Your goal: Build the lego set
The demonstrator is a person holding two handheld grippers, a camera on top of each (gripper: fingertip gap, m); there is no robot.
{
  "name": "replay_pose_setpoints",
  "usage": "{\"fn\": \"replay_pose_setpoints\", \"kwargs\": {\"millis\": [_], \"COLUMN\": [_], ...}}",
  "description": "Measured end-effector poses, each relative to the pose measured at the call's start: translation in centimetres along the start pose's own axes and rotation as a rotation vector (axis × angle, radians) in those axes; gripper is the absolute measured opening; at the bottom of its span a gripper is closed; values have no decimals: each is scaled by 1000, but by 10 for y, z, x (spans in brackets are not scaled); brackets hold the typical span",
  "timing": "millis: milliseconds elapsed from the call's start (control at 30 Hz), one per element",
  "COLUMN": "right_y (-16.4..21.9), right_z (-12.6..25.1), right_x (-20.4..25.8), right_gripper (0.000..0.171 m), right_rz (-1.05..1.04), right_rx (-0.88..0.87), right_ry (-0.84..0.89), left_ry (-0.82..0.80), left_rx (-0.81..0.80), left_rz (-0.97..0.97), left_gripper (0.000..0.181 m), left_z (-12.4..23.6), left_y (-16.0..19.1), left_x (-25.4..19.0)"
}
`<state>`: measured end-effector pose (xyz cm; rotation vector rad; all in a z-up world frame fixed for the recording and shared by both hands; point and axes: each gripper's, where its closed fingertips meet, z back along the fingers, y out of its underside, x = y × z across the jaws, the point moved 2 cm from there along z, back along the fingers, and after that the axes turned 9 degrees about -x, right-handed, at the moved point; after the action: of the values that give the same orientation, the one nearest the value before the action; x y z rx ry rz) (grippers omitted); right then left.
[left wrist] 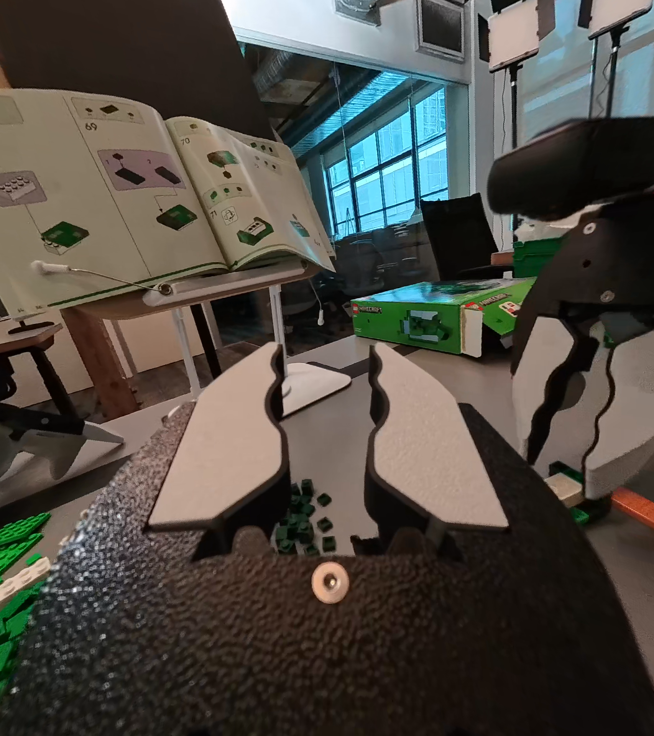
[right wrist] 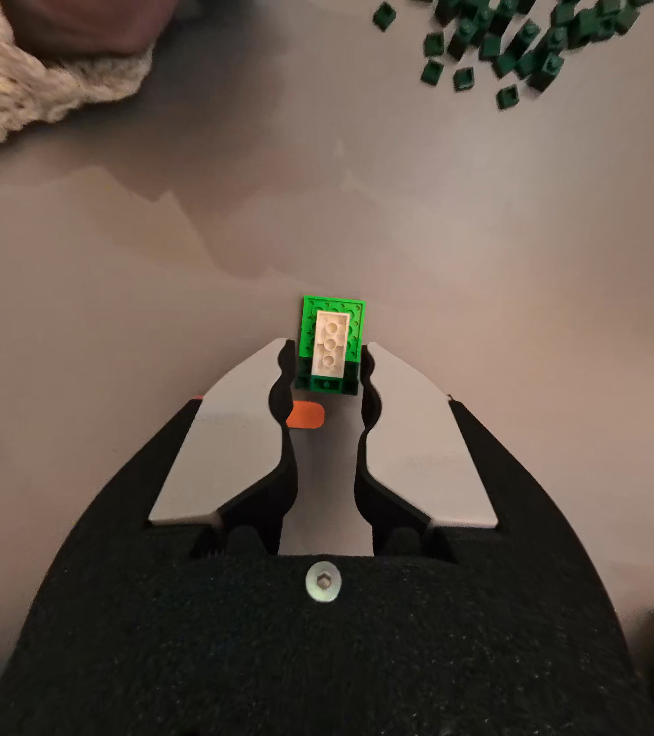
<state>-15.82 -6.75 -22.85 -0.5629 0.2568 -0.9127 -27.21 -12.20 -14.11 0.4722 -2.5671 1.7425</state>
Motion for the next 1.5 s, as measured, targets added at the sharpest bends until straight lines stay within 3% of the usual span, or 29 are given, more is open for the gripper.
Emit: {"fn": "replay_pose_setpoints", "kwargs": {"millis": [333,700,867,1200,1300,1500], "right_y": [6,29,49,52,46,8], "right_z": [-15,21,24,20,23,49], "right_x": [-1,8,21,27,27,21], "right_gripper": [17,16,16,17,26,27], "right_rz": [-9,-19,17,1,-11,-21], "right_rx": [129,150,202,184,139,-117], "right_ry": [-36,-7,3,-26,-14,90], "left_ry": [22,-3,11,-46,-110,-311], "left_rx": [19,13,19,54,148,121], "left_rz": [32,58,56,27,-80,-200], "left_gripper": [41,40,40,38,36,35], "left_z": [-1,0,-1,2,5,29], "left_y": [4,4,5,7,18,5], "left_x": [-4,2,-1,10,24,87]}}
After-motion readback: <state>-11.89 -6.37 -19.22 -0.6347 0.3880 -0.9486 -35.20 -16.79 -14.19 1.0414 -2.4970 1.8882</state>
